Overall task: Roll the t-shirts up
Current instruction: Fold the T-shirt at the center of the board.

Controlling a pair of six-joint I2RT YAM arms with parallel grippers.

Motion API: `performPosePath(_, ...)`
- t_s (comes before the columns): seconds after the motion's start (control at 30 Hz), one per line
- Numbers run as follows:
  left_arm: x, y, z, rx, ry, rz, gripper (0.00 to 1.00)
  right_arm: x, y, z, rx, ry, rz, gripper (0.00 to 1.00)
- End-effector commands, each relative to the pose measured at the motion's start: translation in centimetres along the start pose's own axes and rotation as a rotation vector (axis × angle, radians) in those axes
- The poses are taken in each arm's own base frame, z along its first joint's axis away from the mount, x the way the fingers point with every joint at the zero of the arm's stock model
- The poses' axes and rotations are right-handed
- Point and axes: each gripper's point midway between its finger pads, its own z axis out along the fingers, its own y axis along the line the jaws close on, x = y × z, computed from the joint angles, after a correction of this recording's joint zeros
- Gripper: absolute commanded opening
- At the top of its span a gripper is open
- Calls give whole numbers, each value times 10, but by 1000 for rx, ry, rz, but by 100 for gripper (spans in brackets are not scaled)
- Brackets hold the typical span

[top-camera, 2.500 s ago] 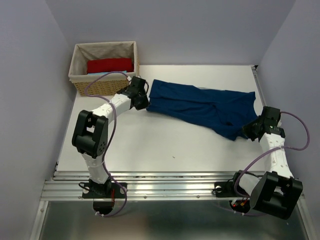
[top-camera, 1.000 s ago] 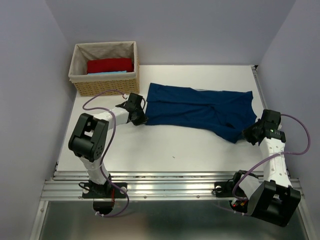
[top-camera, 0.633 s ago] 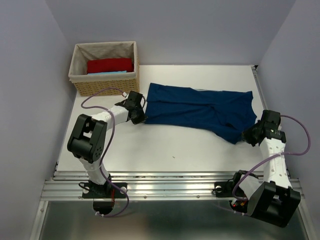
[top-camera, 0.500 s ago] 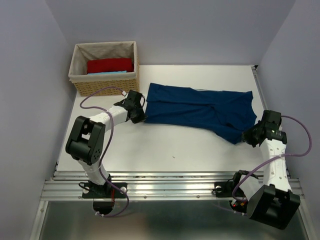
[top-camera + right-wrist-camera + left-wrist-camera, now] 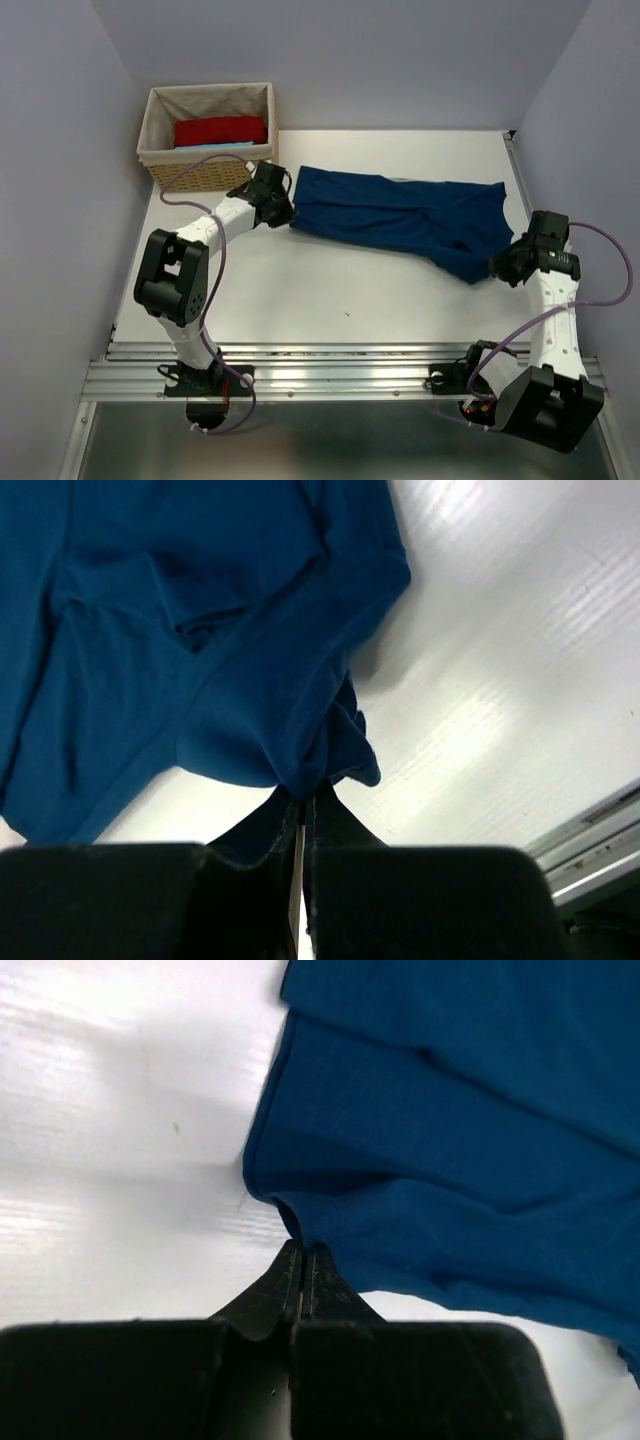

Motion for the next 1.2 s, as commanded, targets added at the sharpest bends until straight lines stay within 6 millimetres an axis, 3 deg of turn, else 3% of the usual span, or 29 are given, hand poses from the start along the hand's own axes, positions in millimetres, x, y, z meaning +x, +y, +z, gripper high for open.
performPosePath(0.0,-36,-20,1,26,-53,9,0,-51,33,-7,-73,-142,4,1)
performPosePath(0.17,-62,-37,12,36,-78,4,0,-82,60,0,-111,-186,-6,1)
performPosePath(0.47,-87,-38,35,-22,-111,4,0,-107,88,46,-124,-157,-9,1)
performPosePath(0.9,-96,-35,71,-61,-111,1,0,-139,133,100,-189,-118,-23,1)
performPosePath(0.93,-96,-33,72,-65,-111,1,0,-137,133,111,-182,-92,-24,1)
performPosePath(1.07,-95,-32,75,-73,-109,6,0,-142,147,127,-211,-64,-30,1)
performPosePath(1.17,-94,-34,82,-61,-97,14,0,-137,170,139,-252,-34,-45,5)
